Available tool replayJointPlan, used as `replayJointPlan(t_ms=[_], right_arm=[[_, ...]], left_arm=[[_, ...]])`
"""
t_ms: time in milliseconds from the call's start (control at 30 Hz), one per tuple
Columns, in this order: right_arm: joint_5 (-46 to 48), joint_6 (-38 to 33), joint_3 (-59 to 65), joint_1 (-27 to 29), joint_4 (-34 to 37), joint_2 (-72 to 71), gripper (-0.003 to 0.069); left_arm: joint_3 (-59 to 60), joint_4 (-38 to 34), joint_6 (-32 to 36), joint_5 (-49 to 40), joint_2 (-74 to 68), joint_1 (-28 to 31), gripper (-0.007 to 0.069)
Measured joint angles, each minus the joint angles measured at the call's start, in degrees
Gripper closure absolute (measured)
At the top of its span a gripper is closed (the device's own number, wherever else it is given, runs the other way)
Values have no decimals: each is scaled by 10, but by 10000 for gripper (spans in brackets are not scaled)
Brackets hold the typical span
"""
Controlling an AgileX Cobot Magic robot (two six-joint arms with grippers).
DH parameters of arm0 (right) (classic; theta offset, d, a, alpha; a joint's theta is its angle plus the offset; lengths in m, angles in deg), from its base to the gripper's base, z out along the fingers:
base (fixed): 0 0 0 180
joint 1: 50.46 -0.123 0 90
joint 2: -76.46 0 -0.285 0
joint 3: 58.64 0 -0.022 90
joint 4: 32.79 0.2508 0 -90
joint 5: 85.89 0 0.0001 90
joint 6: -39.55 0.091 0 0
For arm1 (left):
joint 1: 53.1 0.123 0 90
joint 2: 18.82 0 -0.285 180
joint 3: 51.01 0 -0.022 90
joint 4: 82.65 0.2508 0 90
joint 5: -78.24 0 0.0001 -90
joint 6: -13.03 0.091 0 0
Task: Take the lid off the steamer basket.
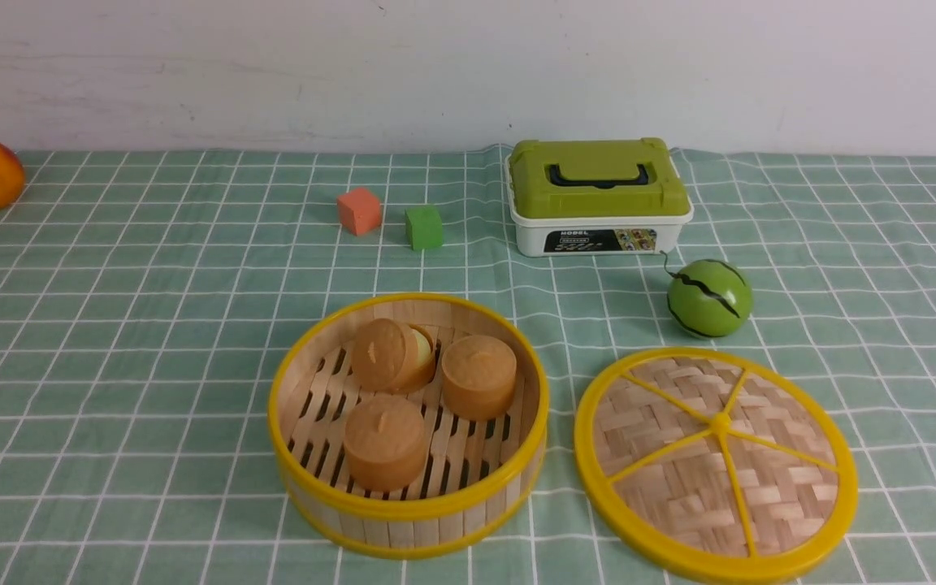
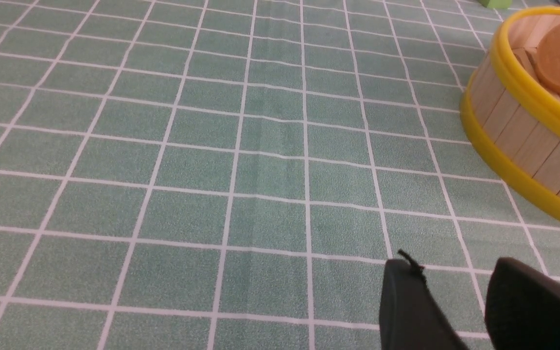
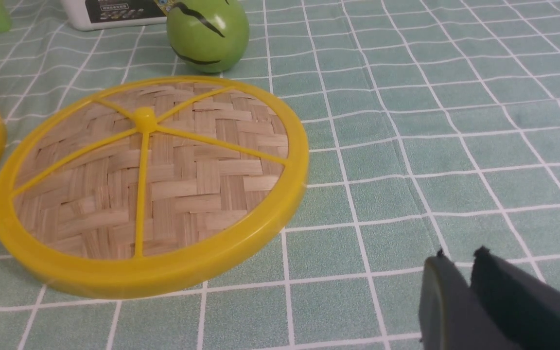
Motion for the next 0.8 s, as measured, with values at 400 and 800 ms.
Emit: replayJointPlan(t_ms=[400, 800], right_arm=[[0, 0, 0, 0, 0, 0, 578], [0, 0, 0, 0, 0, 0, 560]], left_arm=[[0, 0, 0, 0, 0, 0, 386], [0, 0, 0, 0, 0, 0, 386]])
